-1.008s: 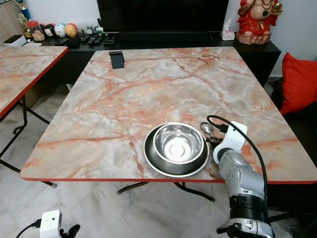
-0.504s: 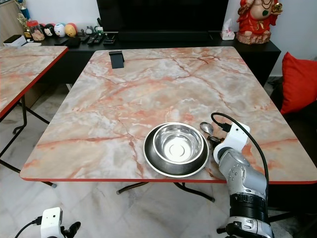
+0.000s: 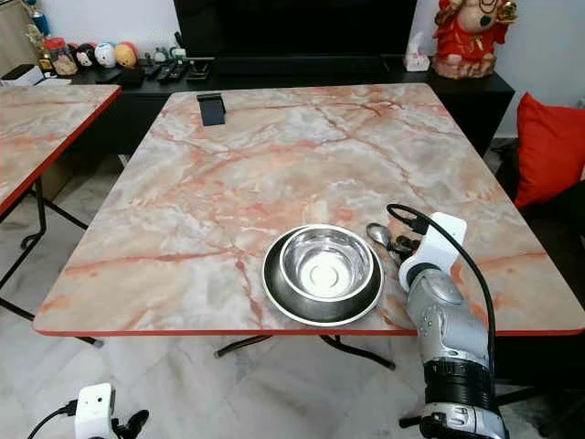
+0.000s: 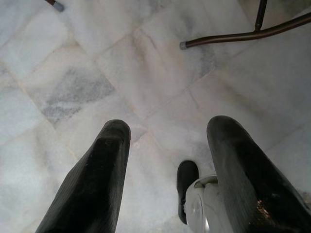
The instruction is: Setting the table
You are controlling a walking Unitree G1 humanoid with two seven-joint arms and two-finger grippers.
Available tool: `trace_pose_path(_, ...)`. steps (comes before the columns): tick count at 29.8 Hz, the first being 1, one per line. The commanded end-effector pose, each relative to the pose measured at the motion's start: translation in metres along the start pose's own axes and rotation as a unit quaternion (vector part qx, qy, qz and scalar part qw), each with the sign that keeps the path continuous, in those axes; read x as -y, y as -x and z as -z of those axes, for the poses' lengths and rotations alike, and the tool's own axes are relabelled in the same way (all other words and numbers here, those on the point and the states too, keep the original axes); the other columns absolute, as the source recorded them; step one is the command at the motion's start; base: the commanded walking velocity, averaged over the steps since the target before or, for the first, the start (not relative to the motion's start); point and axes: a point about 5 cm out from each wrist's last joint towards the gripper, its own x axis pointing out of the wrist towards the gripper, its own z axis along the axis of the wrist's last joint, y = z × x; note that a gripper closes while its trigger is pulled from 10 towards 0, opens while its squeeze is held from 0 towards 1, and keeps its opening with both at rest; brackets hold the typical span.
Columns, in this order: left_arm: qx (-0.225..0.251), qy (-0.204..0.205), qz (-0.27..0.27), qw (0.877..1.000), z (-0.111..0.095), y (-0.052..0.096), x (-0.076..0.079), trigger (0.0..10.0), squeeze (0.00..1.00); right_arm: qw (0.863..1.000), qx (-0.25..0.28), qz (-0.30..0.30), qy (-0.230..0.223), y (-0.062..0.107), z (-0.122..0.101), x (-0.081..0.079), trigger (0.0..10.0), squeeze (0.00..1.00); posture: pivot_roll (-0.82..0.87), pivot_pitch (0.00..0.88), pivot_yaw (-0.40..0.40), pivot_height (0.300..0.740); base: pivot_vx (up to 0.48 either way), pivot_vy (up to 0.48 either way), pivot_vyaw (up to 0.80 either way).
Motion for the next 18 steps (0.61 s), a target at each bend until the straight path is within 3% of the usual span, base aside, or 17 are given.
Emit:
trace_pose_path(1,-0.016,-0.005,-0.002,1.000,0.008,0.002,-0.002,10.0,0.00,0.998,0.060,-0.003,0.025,0.002,-0.016,0.002,10.0,0.00,-0.12,0.000,0.064,0.707,0.000,0.000,0.00)
trace_pose_path(6,-0.016,-0.006,-0.002,1.000,0.008,0.002,-0.002,10.0,0.00,0.994,0.101,-0.003,0.031,0.006,-0.026,0.006,10.0,0.00,-0.12,0.000,0.063,0.707,0.000,0.000,0.00)
trace_pose_path(9,-0.014,-0.007,-0.003,1.000,0.007,0.002,-0.002,10.0,0.00,0.990,0.128,0.002,0.057,0.016,-0.033,0.034,10.0,0.00,-0.13,0.000,0.062,0.707,0.000,0.000,0.00)
trace_pose_path(12,-0.012,-0.008,-0.002,1.000,0.005,0.001,-0.002,10.0,0.00,0.986,0.155,0.011,0.053,0.026,-0.042,0.057,10.0,0.00,-0.13,0.000,0.063,0.707,0.000,0.000,0.00)
trace_pose_path(18,-0.010,-0.010,-0.001,1.000,0.003,0.001,-0.001,10.0,0.00,0.983,0.159,-0.056,0.073,0.041,-0.035,0.078,10.0,0.00,-0.15,0.000,0.067,0.707,0.000,0.000,0.00)
